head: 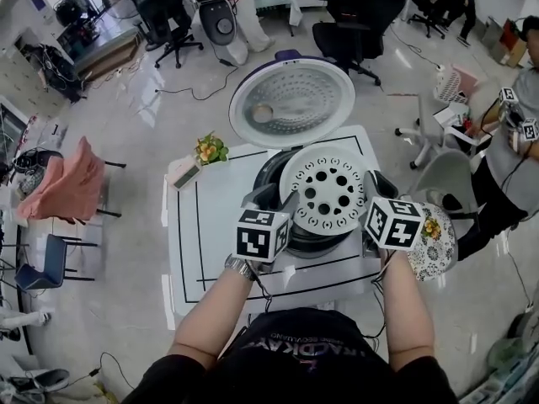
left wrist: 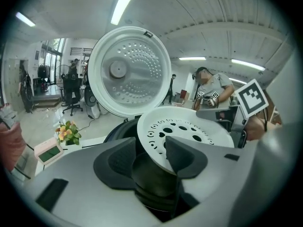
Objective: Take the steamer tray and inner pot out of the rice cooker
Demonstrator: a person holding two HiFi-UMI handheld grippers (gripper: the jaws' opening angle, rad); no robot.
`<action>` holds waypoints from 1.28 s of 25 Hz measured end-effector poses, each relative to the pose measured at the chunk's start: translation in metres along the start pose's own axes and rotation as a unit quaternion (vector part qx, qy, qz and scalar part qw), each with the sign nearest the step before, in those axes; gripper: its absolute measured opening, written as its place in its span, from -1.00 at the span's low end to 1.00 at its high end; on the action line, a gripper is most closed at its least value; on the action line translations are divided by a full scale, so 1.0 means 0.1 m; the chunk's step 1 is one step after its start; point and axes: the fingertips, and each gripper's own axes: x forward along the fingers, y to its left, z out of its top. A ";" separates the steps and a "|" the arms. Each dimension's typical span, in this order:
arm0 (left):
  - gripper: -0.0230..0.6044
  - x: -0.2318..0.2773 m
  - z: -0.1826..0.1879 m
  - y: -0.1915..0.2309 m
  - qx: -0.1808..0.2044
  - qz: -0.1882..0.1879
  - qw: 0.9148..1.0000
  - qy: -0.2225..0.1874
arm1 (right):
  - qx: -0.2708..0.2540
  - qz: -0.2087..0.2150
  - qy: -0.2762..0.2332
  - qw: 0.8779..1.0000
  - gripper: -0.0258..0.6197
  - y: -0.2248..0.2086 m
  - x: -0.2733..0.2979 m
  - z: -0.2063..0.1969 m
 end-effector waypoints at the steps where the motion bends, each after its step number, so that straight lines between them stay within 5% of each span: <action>1: -0.29 0.01 0.00 -0.01 0.005 0.005 1.000 0.002 | 0.002 0.003 0.000 1.000 -0.75 0.00 0.00 0.00; 21: -0.57 -0.26 0.16 -0.25 -0.041 0.072 0.995 -0.061 | 0.033 0.053 -0.009 0.998 -0.75 -0.09 -0.25 -0.01; 32: -0.60 -0.80 0.37 -0.28 -0.053 0.155 0.977 -0.136 | 0.000 0.134 -0.052 0.990 -0.75 0.22 -0.42 0.39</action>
